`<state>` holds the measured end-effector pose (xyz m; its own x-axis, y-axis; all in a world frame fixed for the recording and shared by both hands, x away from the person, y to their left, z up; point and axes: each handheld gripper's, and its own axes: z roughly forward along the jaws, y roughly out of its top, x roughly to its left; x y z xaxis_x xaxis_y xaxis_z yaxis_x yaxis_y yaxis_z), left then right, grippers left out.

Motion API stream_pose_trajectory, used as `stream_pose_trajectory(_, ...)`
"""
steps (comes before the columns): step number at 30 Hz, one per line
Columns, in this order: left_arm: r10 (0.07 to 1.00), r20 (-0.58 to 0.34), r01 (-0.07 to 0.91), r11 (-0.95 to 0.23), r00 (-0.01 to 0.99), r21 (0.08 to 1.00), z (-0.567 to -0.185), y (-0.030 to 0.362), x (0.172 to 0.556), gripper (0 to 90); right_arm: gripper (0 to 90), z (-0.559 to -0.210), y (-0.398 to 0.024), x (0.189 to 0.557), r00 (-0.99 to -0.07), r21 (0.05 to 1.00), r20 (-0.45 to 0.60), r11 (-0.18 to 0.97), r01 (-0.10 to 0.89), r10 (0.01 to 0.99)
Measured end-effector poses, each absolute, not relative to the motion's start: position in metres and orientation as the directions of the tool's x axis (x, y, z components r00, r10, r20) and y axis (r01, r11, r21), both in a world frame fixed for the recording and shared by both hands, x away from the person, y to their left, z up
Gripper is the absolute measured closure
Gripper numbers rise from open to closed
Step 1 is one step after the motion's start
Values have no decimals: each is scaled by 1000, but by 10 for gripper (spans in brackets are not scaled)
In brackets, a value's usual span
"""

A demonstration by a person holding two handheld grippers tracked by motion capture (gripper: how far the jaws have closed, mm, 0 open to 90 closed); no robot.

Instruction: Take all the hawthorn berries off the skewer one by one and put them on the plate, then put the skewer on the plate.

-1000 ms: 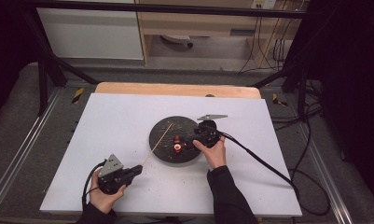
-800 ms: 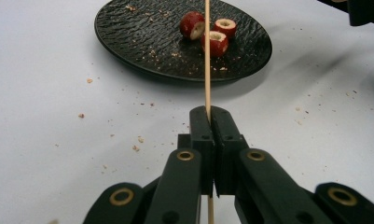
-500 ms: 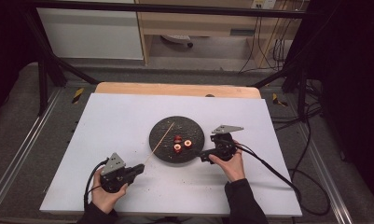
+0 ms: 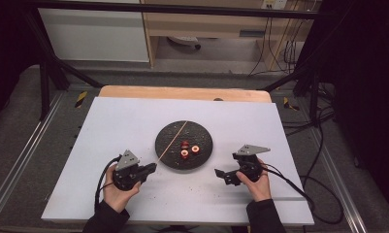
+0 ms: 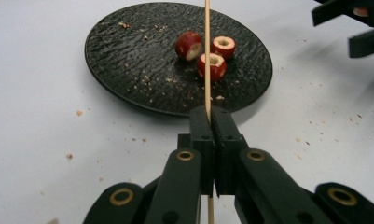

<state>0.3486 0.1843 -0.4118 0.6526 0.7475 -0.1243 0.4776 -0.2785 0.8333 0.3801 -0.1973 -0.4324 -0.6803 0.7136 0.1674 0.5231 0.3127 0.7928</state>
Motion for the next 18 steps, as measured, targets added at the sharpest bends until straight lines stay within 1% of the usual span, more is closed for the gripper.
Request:
stream_pose_trajectory(10, 776, -105, 520, -309, 622, 797, -406, 161, 388, 880, 15, -439, -218, 366, -670, 795, 168, 303, 526, 723)
stream_pose_trajectory(18, 812, -90, 579, -329, 577, 746, -419, 146, 417, 880, 15, -444, -226, 361, -661, 796, 176, 289, 531, 730)
